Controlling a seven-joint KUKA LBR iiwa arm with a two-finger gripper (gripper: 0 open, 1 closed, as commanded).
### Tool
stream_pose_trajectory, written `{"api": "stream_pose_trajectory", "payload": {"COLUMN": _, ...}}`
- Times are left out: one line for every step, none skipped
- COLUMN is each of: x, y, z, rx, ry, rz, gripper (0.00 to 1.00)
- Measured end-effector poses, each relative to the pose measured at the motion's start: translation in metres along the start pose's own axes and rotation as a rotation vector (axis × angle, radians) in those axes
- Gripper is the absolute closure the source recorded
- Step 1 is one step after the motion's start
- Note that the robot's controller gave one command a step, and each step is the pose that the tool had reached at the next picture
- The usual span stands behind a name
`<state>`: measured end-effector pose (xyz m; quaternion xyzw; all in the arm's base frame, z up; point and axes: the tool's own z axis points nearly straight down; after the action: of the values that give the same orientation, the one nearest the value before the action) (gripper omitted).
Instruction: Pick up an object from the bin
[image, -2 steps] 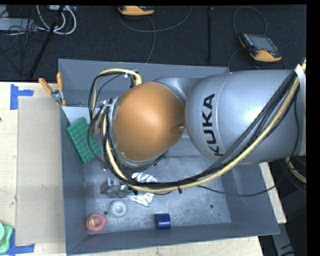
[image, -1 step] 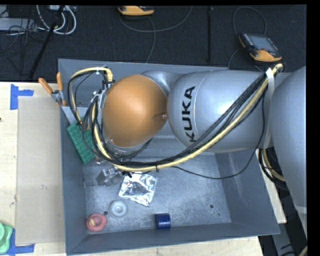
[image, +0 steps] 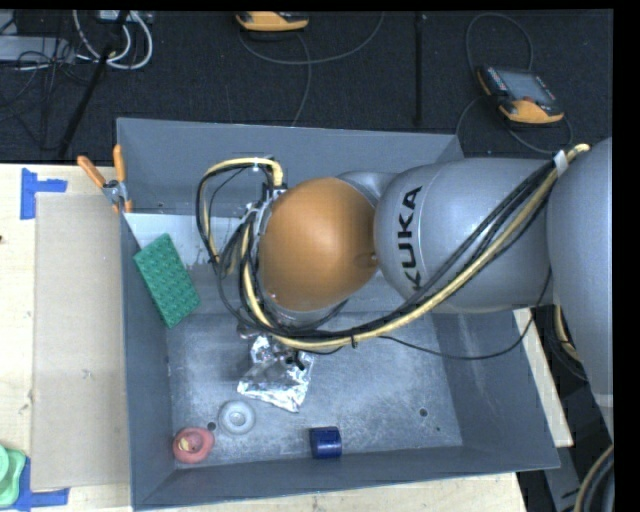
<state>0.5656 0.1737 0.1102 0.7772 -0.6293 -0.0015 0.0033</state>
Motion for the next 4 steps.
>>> {"api": "stream_pose_trajectory", "payload": {"x": -0.003, "y": -0.001, "z": -0.002, "rx": 0.004, "ry": -0.004, "rz": 0.001, "gripper": 0.0}}
{"api": "stream_pose_trajectory", "payload": {"x": 0.017, "y": -0.031, "z": 0.043, "rx": 0.005, "ry": -0.003, "rz": -0.072, "gripper": 0.0}}
{"api": "stream_pose_trajectory", "payload": {"x": 0.017, "y": -0.031, "z": 0.041, "rx": 0.006, "ry": -0.005, "rz": -0.067, "gripper": 1.0}}
{"api": "stream_pose_trajectory", "payload": {"x": 0.009, "y": -0.016, "z": -0.061, "rx": 0.014, "ry": -0.004, "rz": -0.081, "gripper": 1.0}}
